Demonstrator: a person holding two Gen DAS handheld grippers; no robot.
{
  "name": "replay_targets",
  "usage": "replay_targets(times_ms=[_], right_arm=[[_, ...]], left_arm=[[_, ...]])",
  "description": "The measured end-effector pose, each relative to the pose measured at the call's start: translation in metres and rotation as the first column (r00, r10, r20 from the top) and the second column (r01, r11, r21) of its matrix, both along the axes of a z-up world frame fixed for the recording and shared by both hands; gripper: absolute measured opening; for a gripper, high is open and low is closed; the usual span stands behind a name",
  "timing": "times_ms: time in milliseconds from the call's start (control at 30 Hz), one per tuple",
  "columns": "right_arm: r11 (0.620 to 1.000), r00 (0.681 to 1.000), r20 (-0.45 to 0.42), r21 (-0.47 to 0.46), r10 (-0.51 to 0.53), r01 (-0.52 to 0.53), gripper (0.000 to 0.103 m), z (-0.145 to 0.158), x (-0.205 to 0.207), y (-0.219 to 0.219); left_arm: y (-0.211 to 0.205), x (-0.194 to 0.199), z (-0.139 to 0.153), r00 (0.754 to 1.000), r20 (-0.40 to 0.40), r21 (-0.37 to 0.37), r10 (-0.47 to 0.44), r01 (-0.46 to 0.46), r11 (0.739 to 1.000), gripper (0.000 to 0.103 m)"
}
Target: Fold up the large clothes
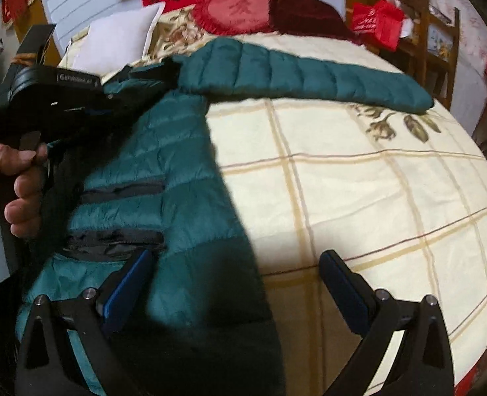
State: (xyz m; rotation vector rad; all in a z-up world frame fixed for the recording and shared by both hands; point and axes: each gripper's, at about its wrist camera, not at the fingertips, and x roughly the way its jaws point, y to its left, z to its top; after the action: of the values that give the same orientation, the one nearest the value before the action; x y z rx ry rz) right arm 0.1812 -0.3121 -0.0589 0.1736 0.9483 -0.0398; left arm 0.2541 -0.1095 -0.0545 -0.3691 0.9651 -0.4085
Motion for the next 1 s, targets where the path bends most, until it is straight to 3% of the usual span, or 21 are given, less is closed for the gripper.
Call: replay_targets(times_ms=[67, 200, 333, 400, 467, 533, 633, 733, 800, 867, 900, 1000], right_arm=[[1.000, 1.000, -0.011, -0.020, 0.007, -0.007, 0.103, -0.003, 0.002, 0.004], [0.997, 1.000, -0.010, -0.074, 0.023, -0.023, 0.103, -0.006, 0.001, 0.010], [0.998, 1.000, -0.011, -0.060, 0.015, -0.016, 0.103, -0.002, 0.000, 0.007], [0.992, 0.999, 0.032, -0.127, -0.016, 0.020, 0.102, 0.014, -0.004, 0.007], [0.972, 0.989, 0.149, -0.229, -0.023, 0.057, 0.102, 0.049, -0.007, 0.016], [0.966, 0.978, 0.208, -0.254, 0.014, 0.040, 0.103, 0.077, 0.002, 0.028], [0.975, 0.972, 0.196, -0.205, 0.128, -0.087, 0.103, 0.105, 0.046, 0.064], [0.959, 0.937, 0.221, -0.145, 0.270, -0.242, 0.102, 0.116, 0.092, 0.117], [0.927, 0.898, 0.230, -0.115, 0.374, -0.356, 0.102, 0.111, 0.119, 0.158], [0.883, 0.853, 0.229, -0.095, 0.470, -0.461, 0.096, 0.099, 0.140, 0.184], [0.872, 0.844, 0.219, -0.104, 0.489, -0.478, 0.090, 0.092, 0.147, 0.191], [0.902, 0.892, 0.140, -0.107, 0.430, -0.418, 0.088, 0.060, 0.177, 0.181]], left_arm=[[-0.001, -0.004, -0.001, 1.000, -0.007, -0.012, -0.018, 0.018, 1.000, 0.008], [0.012, -0.019, 0.011, 0.999, 0.005, -0.055, -0.053, 0.053, 0.997, 0.010], [0.061, -0.039, 0.032, 0.997, 0.053, -0.083, -0.051, 0.055, 0.995, 0.011], [0.092, -0.043, 0.040, 0.997, 0.077, -0.037, -0.016, 0.019, 0.999, 0.013], [0.136, -0.042, 0.047, 0.994, 0.104, 0.050, 0.046, -0.051, 0.997, 0.014], [0.181, -0.034, 0.053, 0.984, 0.129, 0.134, 0.125, -0.143, 0.981, 0.014], [0.235, -0.014, 0.059, 0.954, 0.168, 0.228, 0.250, -0.284, 0.931, 0.014], [0.276, 0.007, 0.062, 0.909, 0.179, 0.238, 0.376, -0.410, 0.880, 0.014], [0.284, 0.018, 0.062, 0.902, 0.181, 0.218, 0.392, -0.425, 0.879, 0.014], [0.279, 0.025, 0.059, 0.906, 0.182, 0.203, 0.382, -0.415, 0.887, 0.014], [0.277, 0.026, 0.056, 0.912, 0.179, 0.196, 0.369, -0.401, 0.895, 0.014], [0.266, 0.039, 0.038, 0.929, 0.150, 0.233, 0.338, -0.365, 0.901, 0.014]])
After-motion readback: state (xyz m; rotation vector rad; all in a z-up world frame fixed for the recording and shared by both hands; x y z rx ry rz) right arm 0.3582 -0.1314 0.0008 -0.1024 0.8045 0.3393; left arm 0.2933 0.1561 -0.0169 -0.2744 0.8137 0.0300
